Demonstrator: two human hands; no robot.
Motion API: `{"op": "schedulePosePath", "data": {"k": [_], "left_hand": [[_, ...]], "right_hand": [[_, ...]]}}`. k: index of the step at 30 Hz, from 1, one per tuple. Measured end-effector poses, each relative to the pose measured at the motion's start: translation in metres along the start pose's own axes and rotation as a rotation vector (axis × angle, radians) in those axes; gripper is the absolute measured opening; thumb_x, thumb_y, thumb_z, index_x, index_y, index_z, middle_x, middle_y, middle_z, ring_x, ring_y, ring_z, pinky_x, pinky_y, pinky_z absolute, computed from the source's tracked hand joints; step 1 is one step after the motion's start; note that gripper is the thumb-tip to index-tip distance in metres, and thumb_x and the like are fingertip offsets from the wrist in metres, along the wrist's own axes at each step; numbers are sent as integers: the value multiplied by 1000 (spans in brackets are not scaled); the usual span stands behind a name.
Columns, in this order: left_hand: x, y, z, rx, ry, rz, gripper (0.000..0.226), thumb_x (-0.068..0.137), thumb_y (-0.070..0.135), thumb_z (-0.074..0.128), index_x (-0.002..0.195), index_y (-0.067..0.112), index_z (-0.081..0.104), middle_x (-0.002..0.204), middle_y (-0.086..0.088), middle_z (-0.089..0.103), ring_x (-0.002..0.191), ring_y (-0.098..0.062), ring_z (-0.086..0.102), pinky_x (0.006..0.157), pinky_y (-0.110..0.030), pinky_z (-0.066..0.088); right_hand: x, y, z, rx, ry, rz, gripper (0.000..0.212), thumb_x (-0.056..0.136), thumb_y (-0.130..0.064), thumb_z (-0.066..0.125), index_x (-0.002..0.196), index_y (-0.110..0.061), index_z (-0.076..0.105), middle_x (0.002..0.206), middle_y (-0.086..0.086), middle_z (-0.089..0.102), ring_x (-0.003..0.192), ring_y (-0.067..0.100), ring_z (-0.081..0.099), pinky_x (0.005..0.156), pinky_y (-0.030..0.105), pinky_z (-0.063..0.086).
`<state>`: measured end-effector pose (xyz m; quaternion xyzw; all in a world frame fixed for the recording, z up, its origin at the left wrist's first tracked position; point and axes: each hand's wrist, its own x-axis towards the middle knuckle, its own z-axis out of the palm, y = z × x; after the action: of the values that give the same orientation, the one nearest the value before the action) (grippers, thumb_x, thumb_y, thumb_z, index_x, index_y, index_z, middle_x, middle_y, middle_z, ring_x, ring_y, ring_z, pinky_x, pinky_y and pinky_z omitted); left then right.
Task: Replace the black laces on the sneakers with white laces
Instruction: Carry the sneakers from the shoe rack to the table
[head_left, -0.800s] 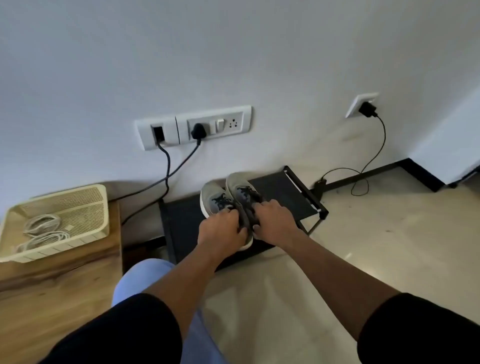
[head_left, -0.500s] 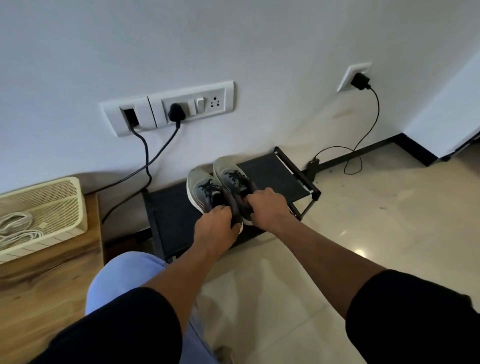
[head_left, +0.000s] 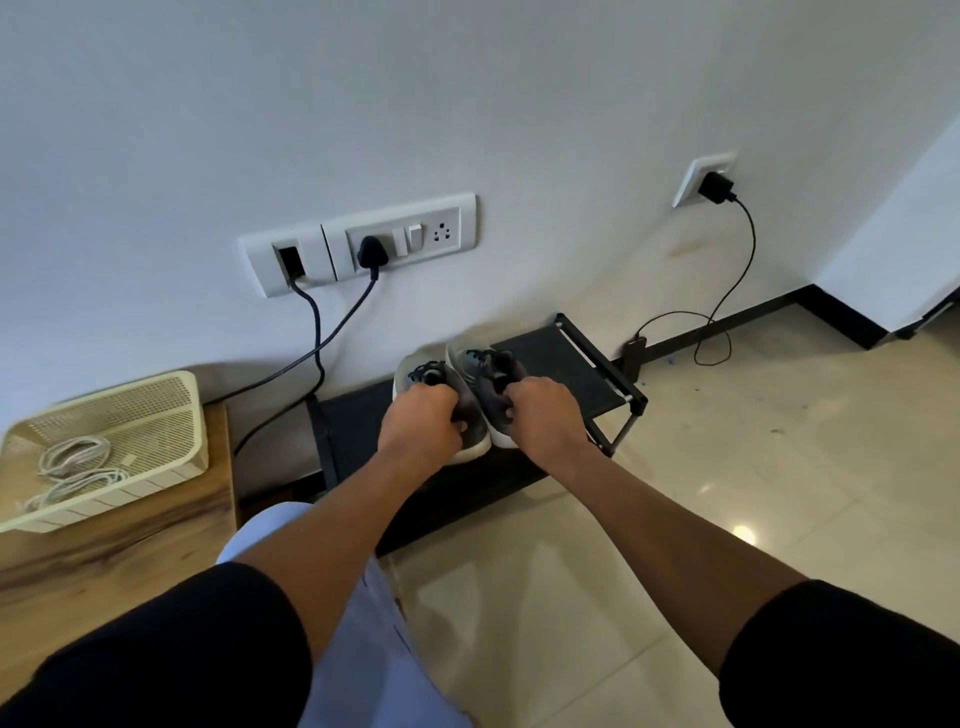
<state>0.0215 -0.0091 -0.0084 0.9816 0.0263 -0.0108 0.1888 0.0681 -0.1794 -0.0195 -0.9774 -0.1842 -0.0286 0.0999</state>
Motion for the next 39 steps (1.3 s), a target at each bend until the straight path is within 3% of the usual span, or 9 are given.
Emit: {"op": "schedulePosePath", "data": {"k": [5,8,11,13,16,21,28,35,39], "left_hand": [[-24,2,-62,3,80,93,26,87,28,76,74,26,54,69,3,50,74,-26,59,60,-30,34],[-50,4,-104,24,157,133,29,88,33,77,76,31,52,75,3,51,75,-24,52,61,-31,31],[-85,2,-145,62,251,160,37,86,34,79,69,34,47,65,10,45,70,-22,51,55,-29,26],[-109,-1,-169,73,300,157,45,85,34,81,62,33,41,61,11,43,66,-21,48,55,-29,27],[-147,-8,-204,99,377,127,33,84,35,81,68,24,55,58,9,45,67,-23,47,59,-34,36],[-227,-39,-255,182,492,8,18,85,35,80,82,20,71,58,5,52,68,-23,51,62,-37,47],[-310,-103,-299,303,562,-211,20,85,37,79,81,20,71,61,4,55,65,-22,53,59,-35,44],[-359,-181,-301,293,554,-400,11,85,29,80,81,21,73,66,7,62,64,-15,59,64,-37,52],[-373,-223,-282,259,540,-465,8,82,27,81,84,22,75,71,6,66,69,-19,62,66,-38,51]], "right_hand": [[-21,-19,-56,4,113,-15,4,86,-16,73,90,-15,74,85,5,68,81,27,66,64,30,41],[-33,-40,-100,10,183,-44,3,88,-15,71,90,-16,72,86,5,67,80,29,65,63,31,44],[-50,-70,-137,-10,232,-98,3,90,-16,68,89,-19,69,85,3,64,78,28,63,63,31,37],[-61,-90,-157,-12,262,-133,4,90,-16,68,90,-20,68,82,0,61,75,25,60,63,30,36],[-73,-121,-181,7,301,-186,6,89,-16,68,90,-21,69,77,-4,56,68,21,49,60,30,31],[-94,-194,-208,108,317,-353,9,89,-15,65,92,-20,72,84,2,66,79,28,63,60,31,40],[-99,-308,-201,233,265,-604,11,92,-17,62,96,-19,72,88,3,68,81,28,64,68,36,51],[-92,-409,-160,269,181,-787,5,93,-17,62,88,-17,64,88,6,64,81,32,62,63,32,33],[-91,-443,-122,311,119,-831,22,91,-14,65,74,-20,50,77,2,54,75,31,59,60,33,32]]}}
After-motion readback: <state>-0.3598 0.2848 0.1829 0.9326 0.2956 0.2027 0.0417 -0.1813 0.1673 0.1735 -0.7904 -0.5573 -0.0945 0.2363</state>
